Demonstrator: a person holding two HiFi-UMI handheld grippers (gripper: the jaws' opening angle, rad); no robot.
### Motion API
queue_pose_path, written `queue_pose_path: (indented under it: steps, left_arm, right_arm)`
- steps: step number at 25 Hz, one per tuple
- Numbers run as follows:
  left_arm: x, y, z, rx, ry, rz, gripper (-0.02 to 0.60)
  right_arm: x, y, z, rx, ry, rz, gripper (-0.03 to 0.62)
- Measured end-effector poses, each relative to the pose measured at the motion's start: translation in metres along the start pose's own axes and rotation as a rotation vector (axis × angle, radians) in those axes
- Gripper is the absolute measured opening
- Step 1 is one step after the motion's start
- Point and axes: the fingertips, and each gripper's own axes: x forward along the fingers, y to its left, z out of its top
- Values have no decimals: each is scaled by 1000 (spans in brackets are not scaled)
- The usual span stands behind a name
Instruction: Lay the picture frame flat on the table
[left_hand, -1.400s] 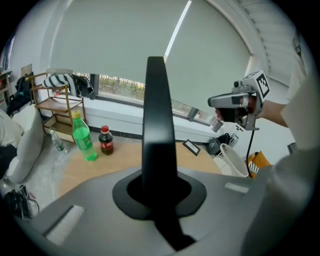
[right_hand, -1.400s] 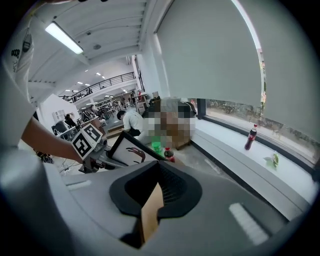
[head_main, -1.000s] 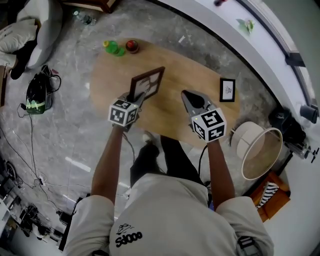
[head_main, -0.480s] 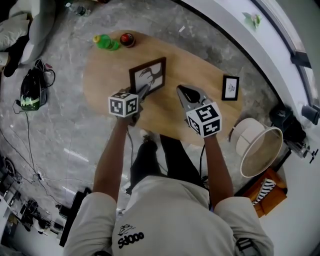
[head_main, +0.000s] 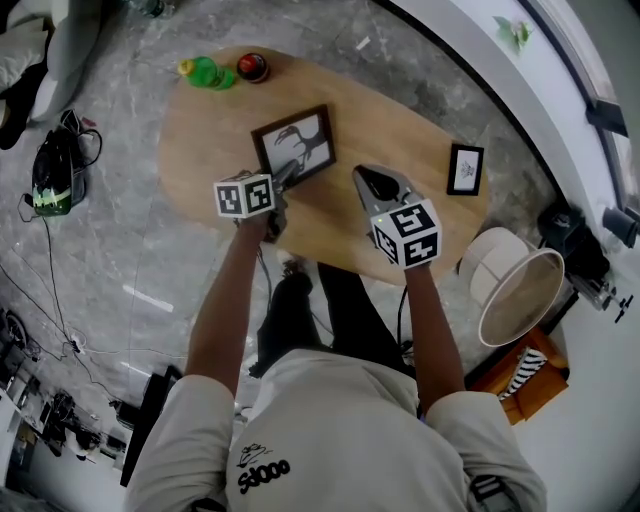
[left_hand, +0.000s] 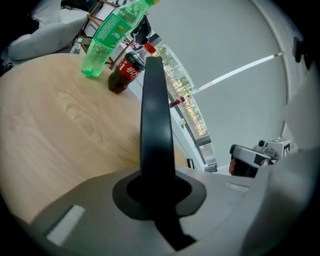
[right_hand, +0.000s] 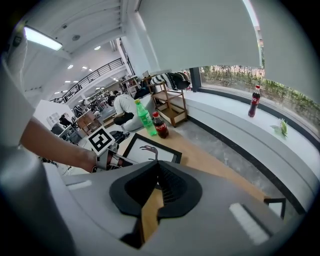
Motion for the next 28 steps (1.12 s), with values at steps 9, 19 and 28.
queue_pose_path:
  steps: [9, 19, 28]
  left_arm:
    - [4, 22, -2, -141, -45, -8, 37]
    - [8, 39, -5, -175, -87, 47, 90]
    - [4, 68, -16, -218, -85, 143, 184]
  right_arm:
    - [15, 14, -3, -9, 29, 17, 3]
    - [23, 19, -10, -24, 56, 32, 3]
    - [26, 23, -18, -39, 72, 39, 3]
